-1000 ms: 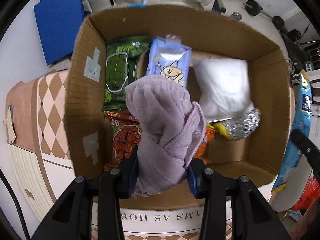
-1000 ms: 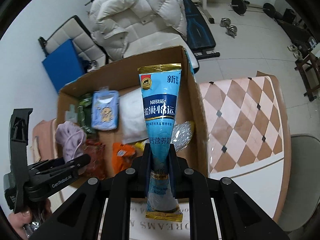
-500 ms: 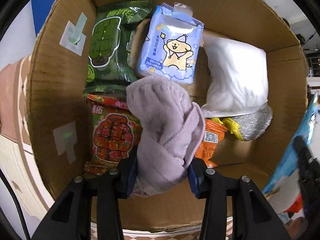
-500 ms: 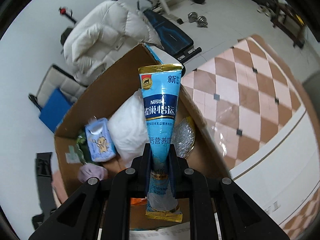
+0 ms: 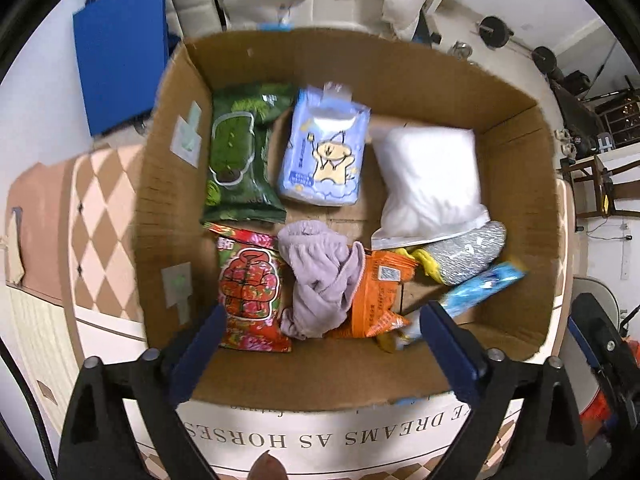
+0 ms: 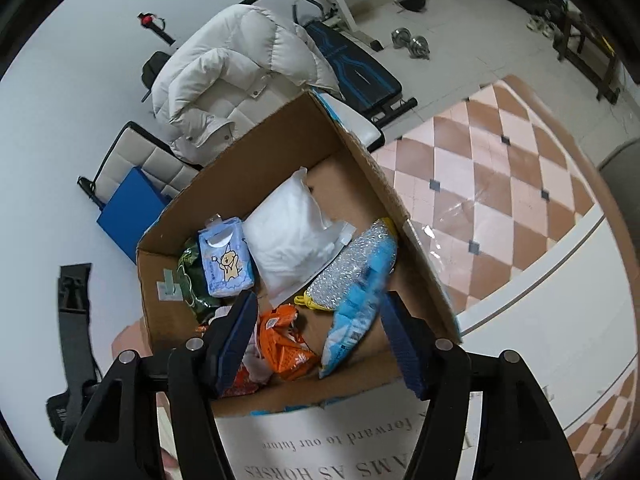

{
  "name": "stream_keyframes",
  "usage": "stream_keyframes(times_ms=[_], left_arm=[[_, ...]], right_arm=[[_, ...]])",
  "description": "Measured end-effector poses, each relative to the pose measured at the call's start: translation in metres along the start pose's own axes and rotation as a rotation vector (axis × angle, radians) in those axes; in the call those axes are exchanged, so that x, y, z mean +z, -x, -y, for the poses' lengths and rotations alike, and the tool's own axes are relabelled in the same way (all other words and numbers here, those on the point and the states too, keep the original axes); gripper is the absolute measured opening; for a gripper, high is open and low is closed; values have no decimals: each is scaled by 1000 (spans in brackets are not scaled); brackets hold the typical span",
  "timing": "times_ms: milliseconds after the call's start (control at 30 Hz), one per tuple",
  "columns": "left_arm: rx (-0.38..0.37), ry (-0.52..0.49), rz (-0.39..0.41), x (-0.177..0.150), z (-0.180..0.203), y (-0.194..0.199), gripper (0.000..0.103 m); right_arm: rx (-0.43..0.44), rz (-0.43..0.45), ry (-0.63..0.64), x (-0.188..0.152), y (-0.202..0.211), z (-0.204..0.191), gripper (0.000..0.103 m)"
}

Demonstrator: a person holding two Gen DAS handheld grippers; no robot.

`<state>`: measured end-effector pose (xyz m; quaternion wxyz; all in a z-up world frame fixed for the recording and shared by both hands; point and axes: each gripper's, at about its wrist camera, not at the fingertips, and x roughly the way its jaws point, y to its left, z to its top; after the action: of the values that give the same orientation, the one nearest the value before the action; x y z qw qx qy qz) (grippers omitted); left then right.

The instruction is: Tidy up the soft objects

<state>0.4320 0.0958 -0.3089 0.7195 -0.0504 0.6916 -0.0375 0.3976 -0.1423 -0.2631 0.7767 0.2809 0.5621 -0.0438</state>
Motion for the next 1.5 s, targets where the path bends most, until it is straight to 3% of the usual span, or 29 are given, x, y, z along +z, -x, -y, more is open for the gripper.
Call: stream_keyframes(times_ms=[33, 100, 233, 300, 500, 867, 1100, 1500], left_arm=[[6, -4, 11, -4, -1, 5, 100], [23, -11, 38, -14, -2, 15, 100], [50, -18, 74, -38, -1, 33, 101], [58, -16, 90, -46, -2, 37, 101], [82, 3, 152, -73, -5, 57, 101], [105, 39, 267, -122, -6, 111, 101], [85, 53, 361, -174, 6, 168, 101], [115, -18, 494, -248, 37, 242, 101]], right_arm=[[-18, 5, 29, -1, 4, -3, 72], [-74, 24, 95, -3, 14, -7, 88], [-197, 37, 257, -15, 27, -20, 92], [-242, 36, 324, -24, 31, -25, 103], [-308, 55, 432, -46, 47, -33, 103], [-298, 73, 462, -74, 87, -33, 103], [-267, 153, 465, -102, 163, -29, 103], [-251, 240, 529, -161, 286, -21, 103]])
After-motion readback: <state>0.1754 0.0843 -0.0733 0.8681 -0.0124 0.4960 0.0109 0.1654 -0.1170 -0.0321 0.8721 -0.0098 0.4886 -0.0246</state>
